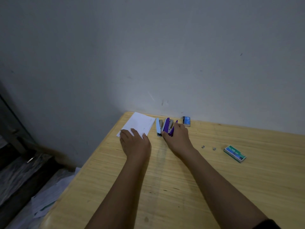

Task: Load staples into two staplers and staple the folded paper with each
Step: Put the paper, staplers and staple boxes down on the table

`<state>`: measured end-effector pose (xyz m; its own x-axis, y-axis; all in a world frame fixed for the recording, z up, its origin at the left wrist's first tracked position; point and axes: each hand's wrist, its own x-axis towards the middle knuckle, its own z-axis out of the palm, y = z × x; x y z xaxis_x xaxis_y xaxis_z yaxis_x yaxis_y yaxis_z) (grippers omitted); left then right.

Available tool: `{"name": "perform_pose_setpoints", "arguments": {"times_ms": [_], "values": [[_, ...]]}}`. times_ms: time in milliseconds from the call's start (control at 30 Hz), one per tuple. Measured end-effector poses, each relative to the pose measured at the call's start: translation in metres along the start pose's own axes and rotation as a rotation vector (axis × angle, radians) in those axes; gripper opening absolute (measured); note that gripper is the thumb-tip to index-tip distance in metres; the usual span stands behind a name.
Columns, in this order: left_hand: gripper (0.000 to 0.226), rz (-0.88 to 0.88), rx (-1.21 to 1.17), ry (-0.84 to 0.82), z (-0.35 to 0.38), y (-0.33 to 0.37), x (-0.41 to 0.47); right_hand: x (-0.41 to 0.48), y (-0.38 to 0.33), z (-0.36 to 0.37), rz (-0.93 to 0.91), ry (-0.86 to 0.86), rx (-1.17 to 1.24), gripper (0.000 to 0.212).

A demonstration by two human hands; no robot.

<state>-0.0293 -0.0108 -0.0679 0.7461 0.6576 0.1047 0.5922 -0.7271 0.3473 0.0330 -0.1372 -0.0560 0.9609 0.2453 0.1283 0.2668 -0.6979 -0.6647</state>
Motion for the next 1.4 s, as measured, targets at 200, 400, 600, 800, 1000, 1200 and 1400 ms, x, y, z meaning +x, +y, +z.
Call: {"name": "perform_pose_setpoints", "arguments": {"times_ms": [200, 400, 600, 800, 1000, 1200, 1400], "values": [[0.062, -0.007, -0.016, 0.009, 0.0, 0.001, -0.001, -0.002, 0.0, -0.001, -0.009, -0.015, -0.004, 0.057], [0.056, 0.111, 0.014, 0.016, -0.007, 0.002, -0.01, -0.014, 0.0, -0.018, -0.114, -0.028, 0.065, 0.036], [0.049, 0.242, -0.08, -0.011, -0.006, 0.007, -0.04, -0.031, 0.022, -0.071, -0.072, 0.165, 0.019, 0.037], [0.038, 0.419, -0.138, -0.04, 0.0, 0.03, -0.078, -0.054, 0.063, -0.123, 0.188, 0.034, -0.352, 0.046], [0.042, 0.58, -0.184, -0.207, 0.005, 0.068, -0.098, -0.069, 0.097, -0.139, 0.193, -0.067, -0.397, 0.049], [0.052, 0.632, -0.171, -0.254, 0.012, 0.081, -0.085, -0.051, 0.1, -0.146, 0.15, -0.065, -0.329, 0.046], [0.053, 0.636, -0.121, -0.275, 0.018, 0.082, -0.08, -0.012, 0.074, -0.12, 0.137, 0.045, -0.127, 0.044]]}}
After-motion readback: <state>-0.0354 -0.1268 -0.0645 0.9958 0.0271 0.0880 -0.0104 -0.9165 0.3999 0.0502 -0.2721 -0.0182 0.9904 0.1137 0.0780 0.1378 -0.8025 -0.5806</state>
